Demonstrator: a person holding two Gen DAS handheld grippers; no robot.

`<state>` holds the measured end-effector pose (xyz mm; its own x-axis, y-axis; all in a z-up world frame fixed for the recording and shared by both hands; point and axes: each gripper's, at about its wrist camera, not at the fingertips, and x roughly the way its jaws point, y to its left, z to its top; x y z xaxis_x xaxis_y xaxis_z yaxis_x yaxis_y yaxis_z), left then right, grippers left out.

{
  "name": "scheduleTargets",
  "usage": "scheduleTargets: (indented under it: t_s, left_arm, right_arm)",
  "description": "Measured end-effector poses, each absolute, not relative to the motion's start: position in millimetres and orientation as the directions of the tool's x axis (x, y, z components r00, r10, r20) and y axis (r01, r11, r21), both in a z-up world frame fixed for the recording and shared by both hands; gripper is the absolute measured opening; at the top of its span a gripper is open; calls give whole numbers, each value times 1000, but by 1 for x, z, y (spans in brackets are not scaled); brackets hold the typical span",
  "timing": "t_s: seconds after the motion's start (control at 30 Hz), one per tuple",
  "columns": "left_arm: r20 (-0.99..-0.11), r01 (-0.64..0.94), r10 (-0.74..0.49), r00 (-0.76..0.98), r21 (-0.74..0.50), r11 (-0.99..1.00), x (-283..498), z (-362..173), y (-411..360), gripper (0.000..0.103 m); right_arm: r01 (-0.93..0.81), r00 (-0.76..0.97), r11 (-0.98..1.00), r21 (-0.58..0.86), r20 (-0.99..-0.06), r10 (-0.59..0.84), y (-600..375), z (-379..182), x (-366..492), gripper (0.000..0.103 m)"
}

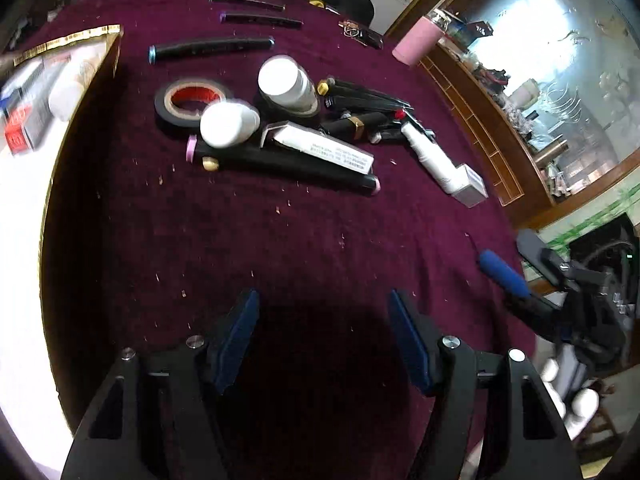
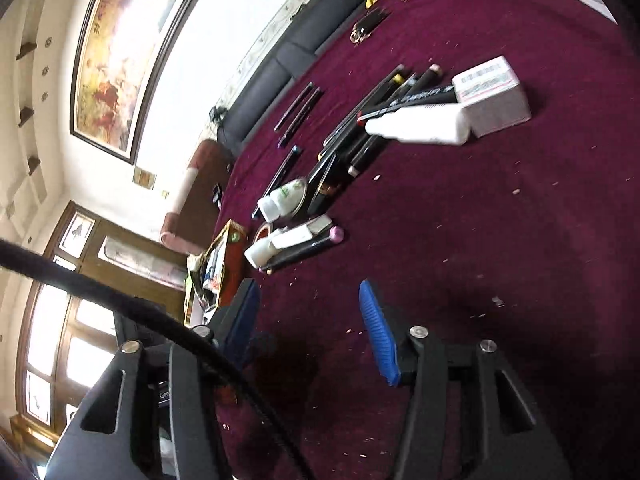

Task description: Organize objects

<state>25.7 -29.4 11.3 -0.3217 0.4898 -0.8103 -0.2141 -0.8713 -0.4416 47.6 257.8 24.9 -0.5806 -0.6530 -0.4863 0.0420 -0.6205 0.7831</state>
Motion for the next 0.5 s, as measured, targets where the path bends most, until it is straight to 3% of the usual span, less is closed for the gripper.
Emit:
scheduleTargets:
  t_s: [0.07,0.13,0.27,0.33,0.4,0.5]
  left_arm:
    - [-810,-196,489,-323,-448,-872,22,10,-29,61]
    - [-802,-188,499,-328,-462,-867,21,10,-29,65]
    - [-759,-207,543,-359,-502,-840,26,8,-32,79]
    - [-739,-246,560,-374,-503,-828,29,7,-28,93]
    - [-712,-281,585,-389,-513,-811,30,4,-24,101]
    - [-696,-285,592,-408,-519,-806,34,5,-28,101]
  right_arm:
    - [43,-606,-628,777,-479,-635,262,30,49,74]
    - [46,-635,-616,786,-453,-625,265,36,51,83]
    - [99,-602,-522,847,-367,-709,263,39,47,83]
    - [118,-576,-521,845,-369,-729,256,40,43,83]
    - [128,-569,-567,814,-409,-714,249,43,40,83]
    - [130,-554,-642,756,-482,-679,238,49,22,83]
